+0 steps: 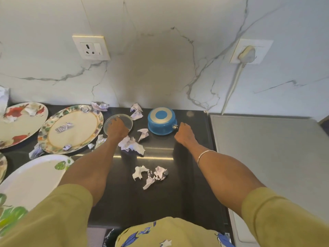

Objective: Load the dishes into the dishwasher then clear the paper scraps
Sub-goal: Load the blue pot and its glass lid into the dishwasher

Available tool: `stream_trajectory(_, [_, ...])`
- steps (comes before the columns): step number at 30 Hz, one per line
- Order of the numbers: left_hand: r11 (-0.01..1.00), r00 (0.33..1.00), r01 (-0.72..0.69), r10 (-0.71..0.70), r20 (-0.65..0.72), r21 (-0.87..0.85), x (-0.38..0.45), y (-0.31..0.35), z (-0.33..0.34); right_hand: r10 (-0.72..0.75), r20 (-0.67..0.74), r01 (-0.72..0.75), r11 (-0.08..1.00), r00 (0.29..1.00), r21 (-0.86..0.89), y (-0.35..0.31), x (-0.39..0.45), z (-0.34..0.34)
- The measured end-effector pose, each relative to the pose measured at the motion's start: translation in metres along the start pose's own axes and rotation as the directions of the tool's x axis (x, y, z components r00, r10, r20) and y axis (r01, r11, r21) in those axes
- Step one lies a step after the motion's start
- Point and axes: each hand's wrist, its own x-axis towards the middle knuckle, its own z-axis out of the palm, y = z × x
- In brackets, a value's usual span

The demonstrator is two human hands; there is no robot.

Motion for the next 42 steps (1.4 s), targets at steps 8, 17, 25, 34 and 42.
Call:
stream_trajectory(8, [0.998, 0.994, 0.036, -0.040, 0.106, 0.042, 0.026, -0.010, 0.009, 0.074, 0.089, -0.072, 0.997, 0.993, -0.024, 0.003, 0.008, 0.016])
stream_trajectory(17, [0.997, 0.996, 0.051, -0.056, 0.075, 0.066, 0.033, -0.013, 0.016, 0.069, -0.008, -0.070, 0.994, 0.998, -0.086, 0.003, 0.021, 0.027])
stream_trajectory(25, [0.997, 0.998, 0.062, -0.064, 0.030, 0.050, 0.047, -0.016, 0.018, 0.066, -0.007, -0.066, 0.978, 0.998, -0.197, 0.005, 0.033, 0.036])
stream_trajectory(34, [0.993, 0.996, 0.087, -0.085, -0.027, 0.076, 0.044, -0.012, 0.033, 0.043, 0.053, -0.030, 0.975, 0.998, -0.221, 0.009, 0.040, 0.040])
stream_trajectory(42, [0.951, 0.996, -0.063, 0.079, -0.043, 0.302, 0.034, 0.001, 0.014, 0.047, 0.089, -0.046, 0.999, 0.995, -0.012, 0.012, 0.036, 0.030])
